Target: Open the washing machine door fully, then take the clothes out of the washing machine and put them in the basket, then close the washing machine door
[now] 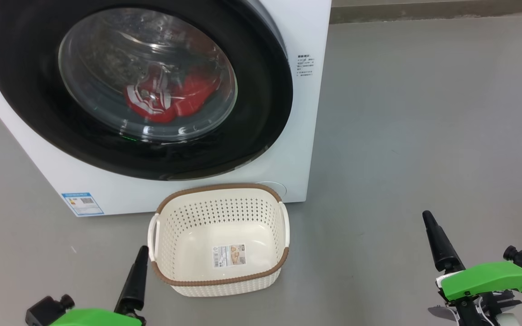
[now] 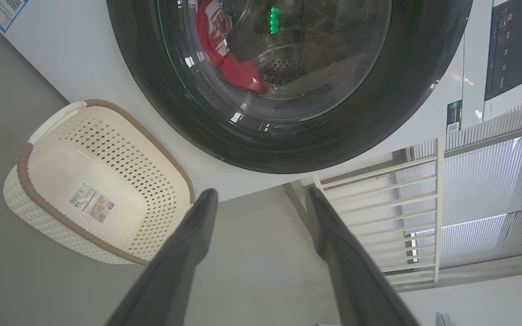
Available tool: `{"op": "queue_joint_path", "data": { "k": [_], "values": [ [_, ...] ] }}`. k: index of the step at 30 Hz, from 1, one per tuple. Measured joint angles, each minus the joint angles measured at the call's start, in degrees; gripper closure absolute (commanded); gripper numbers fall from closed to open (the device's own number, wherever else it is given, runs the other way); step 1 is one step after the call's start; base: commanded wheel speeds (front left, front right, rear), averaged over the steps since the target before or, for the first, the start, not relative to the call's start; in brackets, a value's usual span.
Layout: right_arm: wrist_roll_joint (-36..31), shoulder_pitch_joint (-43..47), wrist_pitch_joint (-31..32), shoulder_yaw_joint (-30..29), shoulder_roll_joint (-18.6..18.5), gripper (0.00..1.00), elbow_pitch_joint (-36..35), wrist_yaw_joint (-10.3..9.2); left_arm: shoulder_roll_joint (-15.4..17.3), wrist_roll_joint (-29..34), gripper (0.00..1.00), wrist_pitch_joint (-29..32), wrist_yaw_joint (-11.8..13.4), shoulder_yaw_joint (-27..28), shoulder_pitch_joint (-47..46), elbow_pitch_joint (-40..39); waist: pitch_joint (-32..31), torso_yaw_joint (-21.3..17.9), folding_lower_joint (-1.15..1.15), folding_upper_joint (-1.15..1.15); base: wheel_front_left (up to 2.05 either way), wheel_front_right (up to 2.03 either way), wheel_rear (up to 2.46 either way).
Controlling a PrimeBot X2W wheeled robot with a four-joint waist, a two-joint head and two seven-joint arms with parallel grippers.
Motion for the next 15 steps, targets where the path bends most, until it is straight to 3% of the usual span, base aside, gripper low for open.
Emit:
{"op": "queue_joint_path", "data": {
  "k": [15],
  "values": [
    [-12.8,-1.4,-2.3,0.0,0.0,0.00,-2.8,0.00,0.0,12.0,0.00,-2.5,2.1,-1.8,-2.1,-0.6,0.7,-0.4,0.00,0.00,0.00,0.00,0.00]
  ]
}}
